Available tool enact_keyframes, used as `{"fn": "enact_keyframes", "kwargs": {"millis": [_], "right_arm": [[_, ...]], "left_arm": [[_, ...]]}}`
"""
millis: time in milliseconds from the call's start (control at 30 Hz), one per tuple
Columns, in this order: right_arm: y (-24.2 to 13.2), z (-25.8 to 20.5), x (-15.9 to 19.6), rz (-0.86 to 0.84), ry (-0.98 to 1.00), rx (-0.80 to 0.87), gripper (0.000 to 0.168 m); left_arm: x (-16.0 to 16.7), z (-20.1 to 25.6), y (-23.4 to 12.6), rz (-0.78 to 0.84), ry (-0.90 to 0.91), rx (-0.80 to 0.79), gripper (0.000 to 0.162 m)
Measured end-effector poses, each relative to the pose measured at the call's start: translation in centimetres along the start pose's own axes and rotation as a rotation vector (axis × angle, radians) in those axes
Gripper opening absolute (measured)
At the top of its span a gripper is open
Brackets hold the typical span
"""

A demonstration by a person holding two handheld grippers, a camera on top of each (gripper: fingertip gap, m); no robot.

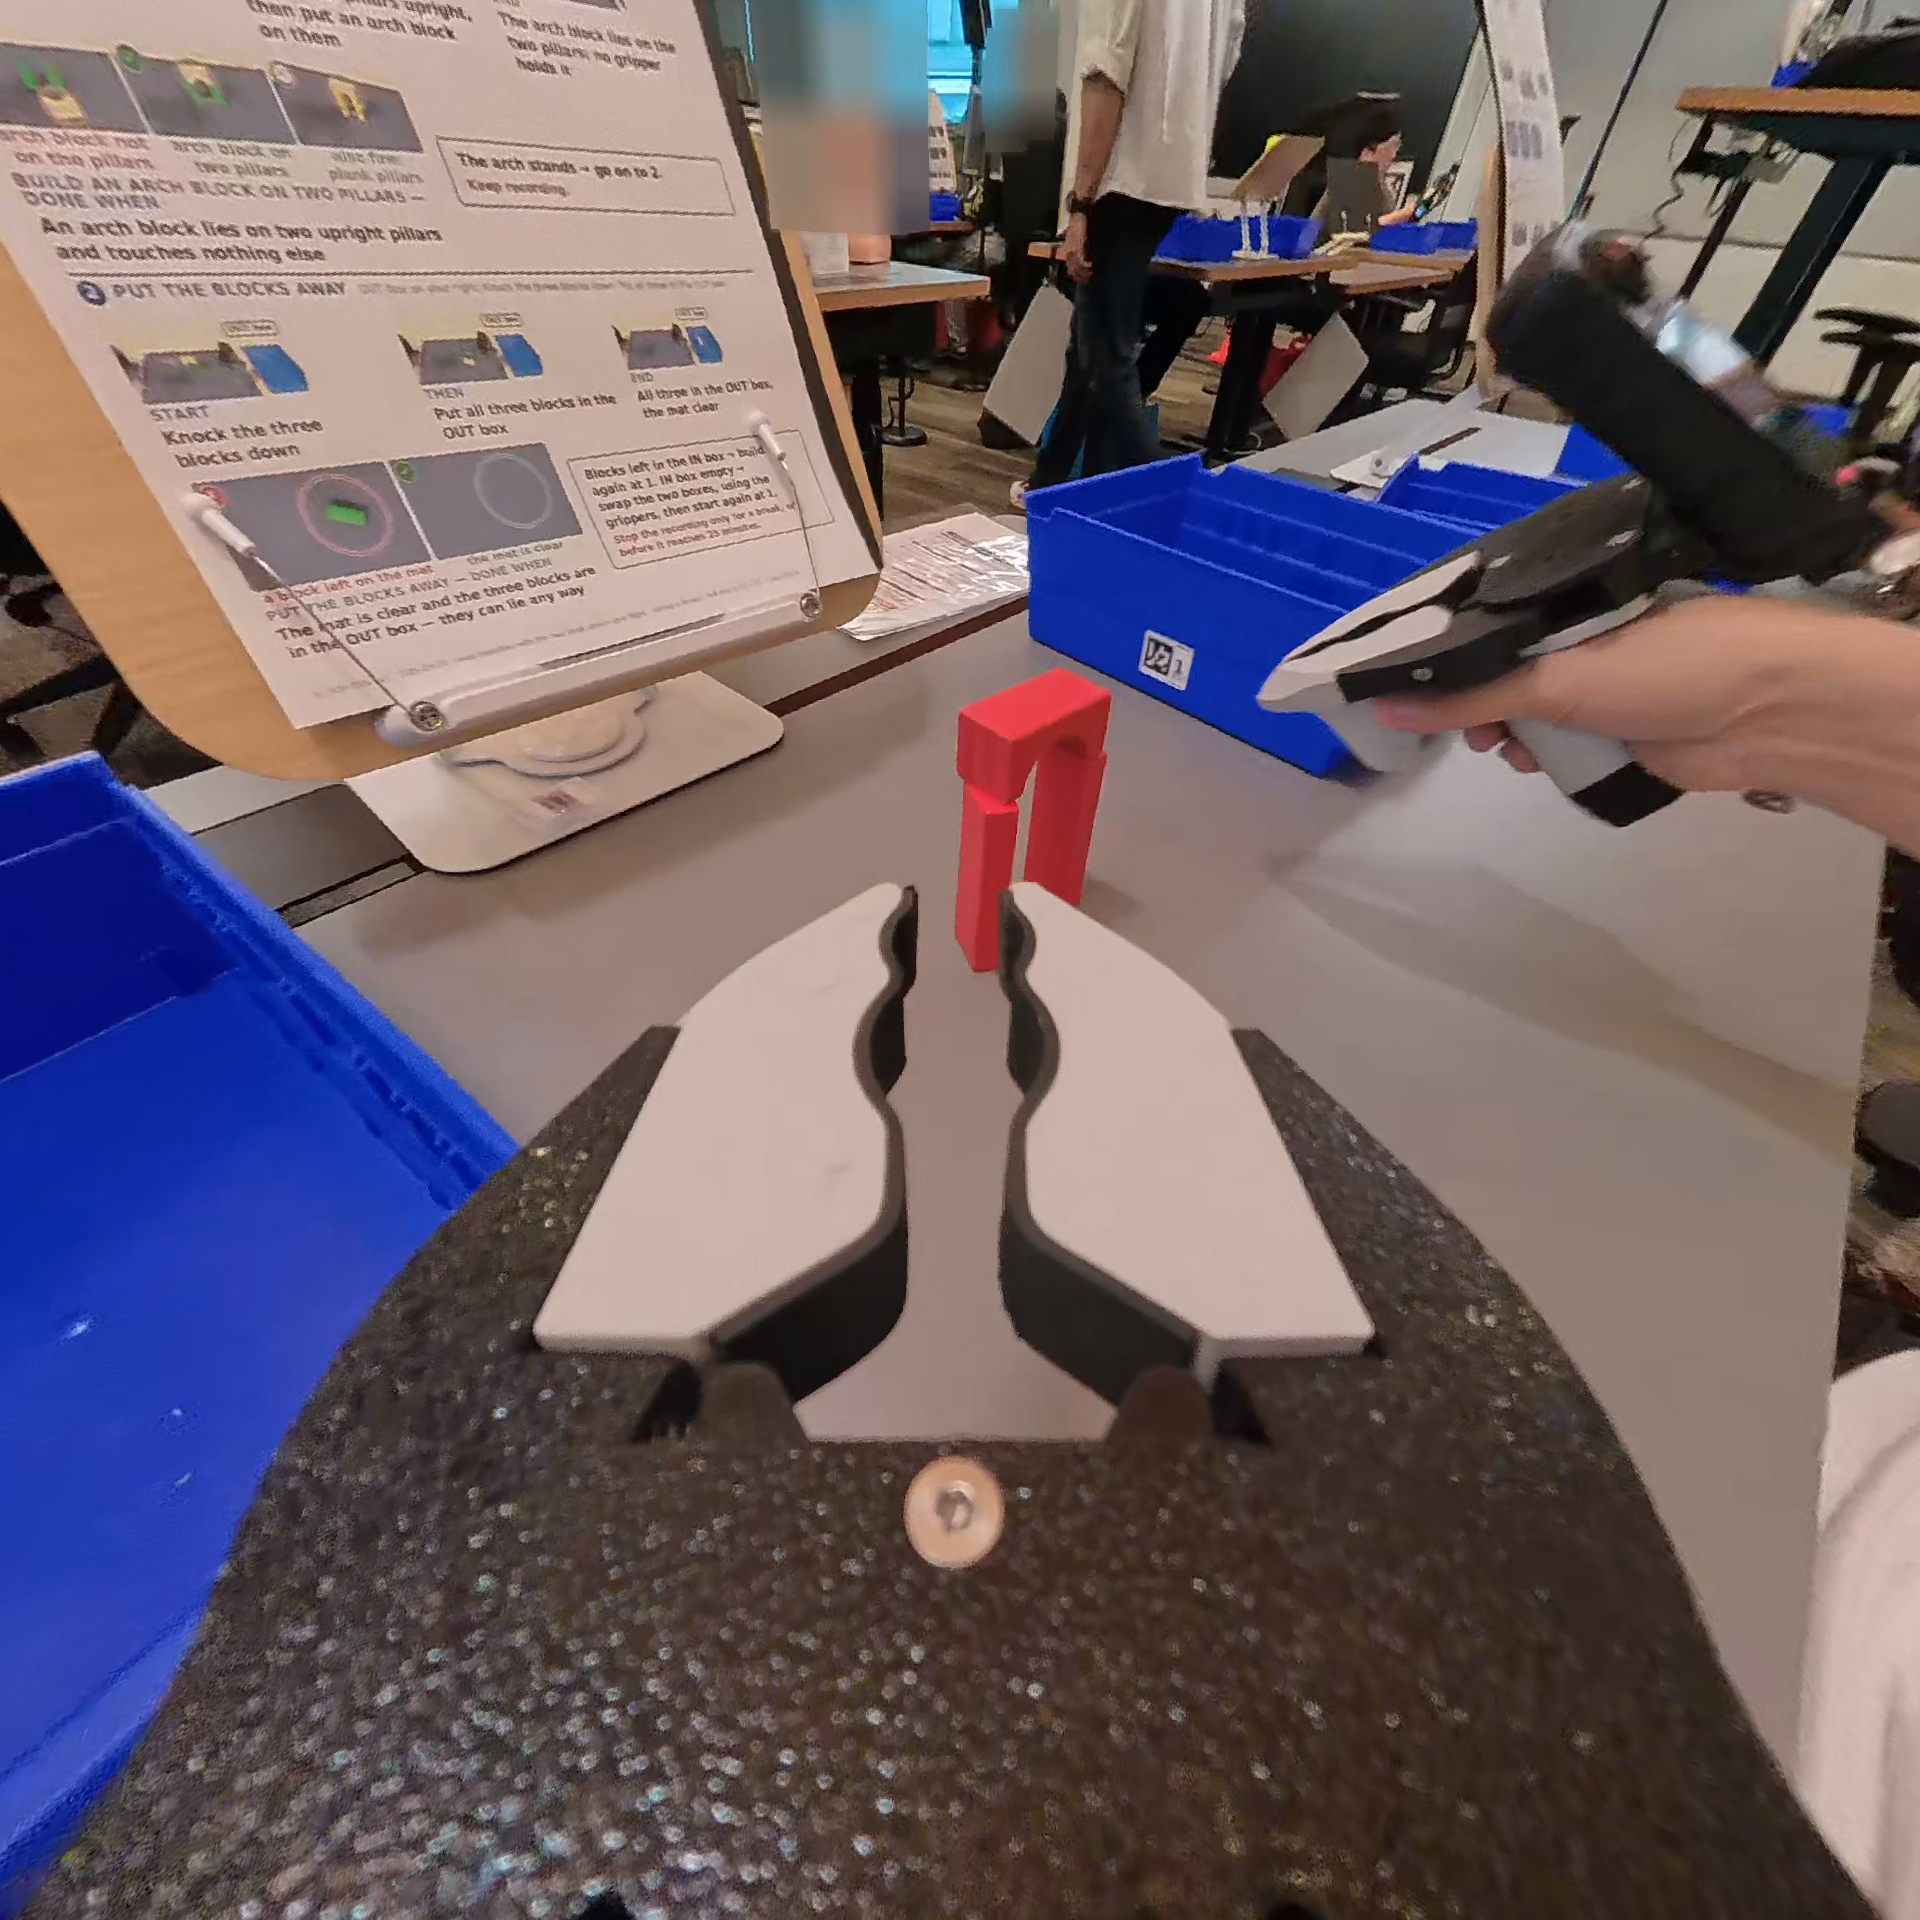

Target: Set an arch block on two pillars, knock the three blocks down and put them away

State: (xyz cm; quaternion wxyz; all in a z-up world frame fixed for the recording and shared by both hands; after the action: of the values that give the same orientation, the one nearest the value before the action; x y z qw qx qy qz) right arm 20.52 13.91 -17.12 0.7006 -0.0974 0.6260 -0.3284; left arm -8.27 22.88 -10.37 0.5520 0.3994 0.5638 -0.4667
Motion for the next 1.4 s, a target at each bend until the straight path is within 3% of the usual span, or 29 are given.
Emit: {"fn": "enact_keyframes", "kwargs": {"millis": [33,400,600,767,867,1067,1200,1400], "right_arm": [[0.5,-0.2,-0.2,0.013,0.009,-0.019,0.0],[7.9,-0.5,1.5,-0.018,0.149,0.015,0.0],[9.7,-2.0,1.0,-0.009,0.151,0.03,0.0],[9.4,-7.7,-1.7,0.089,-0.103,-0.142,0.0],[8.2,-9.5,-2.0,0.106,-0.301,-0.138,0.0],[5.1,-10.2,-1.8,0.141,-0.348,-0.245,0.0],[4.2,-9.9,-1.9,0.184,-0.432,-0.31,0.023],[7.7,-6.2,-3.1,0.124,-0.521,-0.315,0.058]], "left_arm": [[-0.1,0.0,-0.2,0.004,-0.013,0.01,0.014],[0.9,-0.9,0.2,-0.05,0.028,-0.025,0.015],[1.9,-0.9,0.9,-0.093,0.033,-0.013,0.016],[2.6,-1.0,1.2,-0.115,0.034,-0.006,0.016],[2.9,-1.5,1.1,-0.132,0.047,-0.025,0.016],[2.9,-2.3,0.5,-0.129,0.045,-0.05,0.016],[2.8,-2.7,0.3,-0.127,0.052,-0.069,0.016],[3.0,-3.1,0.0,-0.154,0.1,-0.1,0.016]]}}
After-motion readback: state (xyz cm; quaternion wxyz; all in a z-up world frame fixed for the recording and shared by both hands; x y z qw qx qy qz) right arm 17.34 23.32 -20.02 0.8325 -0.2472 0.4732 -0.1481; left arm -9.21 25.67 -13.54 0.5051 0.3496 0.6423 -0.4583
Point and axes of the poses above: each gripper's, where its closed fingertips meet, y out along the fingers, x out of its underside, z = x × y across the jaws, the point moved 3 cm from there along -y, back along the fingers, and after that the axes turned 7 degrees about z, right-handed, at the moved point
